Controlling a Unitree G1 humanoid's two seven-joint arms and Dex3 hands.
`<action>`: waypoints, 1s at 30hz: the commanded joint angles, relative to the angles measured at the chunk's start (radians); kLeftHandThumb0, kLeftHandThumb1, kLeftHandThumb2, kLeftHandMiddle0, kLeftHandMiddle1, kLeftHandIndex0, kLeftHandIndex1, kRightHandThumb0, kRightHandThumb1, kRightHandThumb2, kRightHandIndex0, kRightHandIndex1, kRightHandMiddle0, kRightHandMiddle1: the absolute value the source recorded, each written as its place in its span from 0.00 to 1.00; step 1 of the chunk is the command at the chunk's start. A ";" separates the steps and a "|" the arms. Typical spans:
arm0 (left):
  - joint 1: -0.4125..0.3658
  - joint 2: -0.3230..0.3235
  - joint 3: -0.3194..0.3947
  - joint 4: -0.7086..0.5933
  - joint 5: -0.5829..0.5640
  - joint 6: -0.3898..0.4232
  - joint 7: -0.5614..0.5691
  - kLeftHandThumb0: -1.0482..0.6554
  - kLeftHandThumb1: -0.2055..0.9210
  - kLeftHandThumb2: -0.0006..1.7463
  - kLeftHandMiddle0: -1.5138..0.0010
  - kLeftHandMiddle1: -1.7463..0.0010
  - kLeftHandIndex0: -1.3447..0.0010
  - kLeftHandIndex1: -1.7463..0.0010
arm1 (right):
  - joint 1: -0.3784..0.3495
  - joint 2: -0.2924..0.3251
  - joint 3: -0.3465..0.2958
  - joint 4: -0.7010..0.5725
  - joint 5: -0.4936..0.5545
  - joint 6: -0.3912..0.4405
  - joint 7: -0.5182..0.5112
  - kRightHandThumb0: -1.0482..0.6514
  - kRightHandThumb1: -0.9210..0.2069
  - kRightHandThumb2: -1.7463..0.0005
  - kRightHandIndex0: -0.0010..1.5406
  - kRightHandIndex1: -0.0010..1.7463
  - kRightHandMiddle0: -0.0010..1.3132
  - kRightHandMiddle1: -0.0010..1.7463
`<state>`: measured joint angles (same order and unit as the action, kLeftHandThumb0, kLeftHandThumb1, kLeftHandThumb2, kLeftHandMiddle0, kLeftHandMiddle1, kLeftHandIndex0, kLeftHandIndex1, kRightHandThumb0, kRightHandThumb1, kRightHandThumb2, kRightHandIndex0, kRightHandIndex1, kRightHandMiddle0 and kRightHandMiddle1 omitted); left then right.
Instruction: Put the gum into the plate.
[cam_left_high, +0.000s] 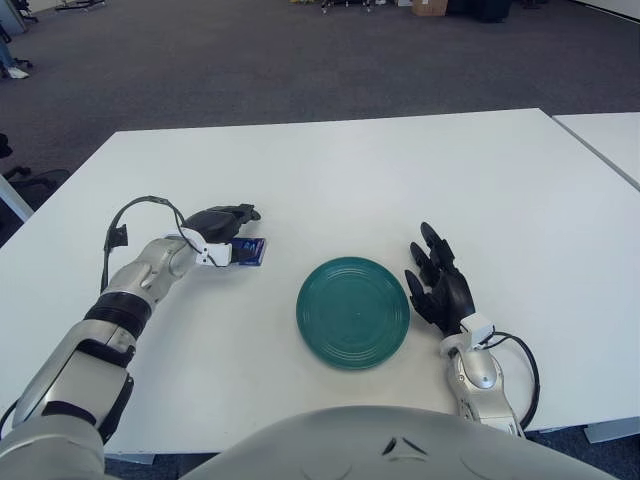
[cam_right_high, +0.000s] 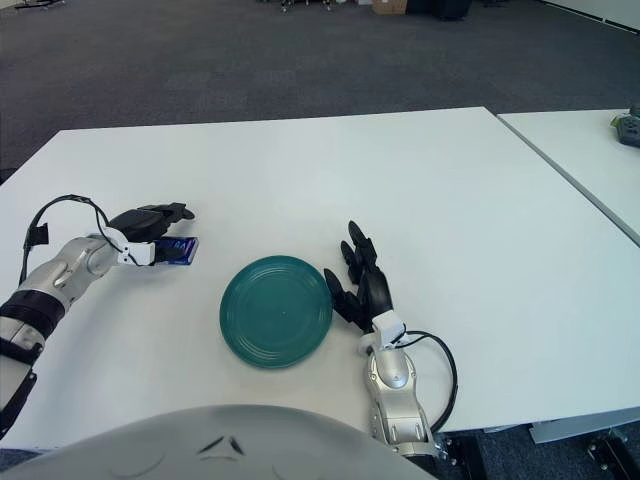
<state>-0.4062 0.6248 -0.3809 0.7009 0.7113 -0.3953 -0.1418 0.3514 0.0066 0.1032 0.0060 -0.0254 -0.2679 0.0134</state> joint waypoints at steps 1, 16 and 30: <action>-0.026 -0.006 -0.015 0.021 -0.024 -0.006 -0.057 0.00 1.00 0.32 0.87 1.00 1.00 0.46 | 0.035 0.004 -0.012 0.075 0.026 0.063 0.012 0.17 0.00 0.85 0.18 0.00 0.00 0.16; -0.020 -0.032 -0.096 0.109 -0.020 -0.042 -0.110 0.03 1.00 0.21 0.87 0.99 1.00 0.48 | 0.024 0.016 -0.023 0.091 0.030 0.071 0.017 0.16 0.00 0.77 0.17 0.00 0.00 0.13; 0.016 -0.052 -0.157 0.088 -0.016 -0.025 -0.126 0.08 1.00 0.11 0.85 0.99 1.00 0.52 | 0.014 0.024 -0.035 0.092 0.035 0.085 0.017 0.16 0.00 0.75 0.17 0.00 0.00 0.12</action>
<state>-0.4483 0.6102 -0.4713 0.7566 0.6576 -0.4138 -0.2190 0.3355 0.0268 0.0762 0.0253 -0.0087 -0.2618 0.0304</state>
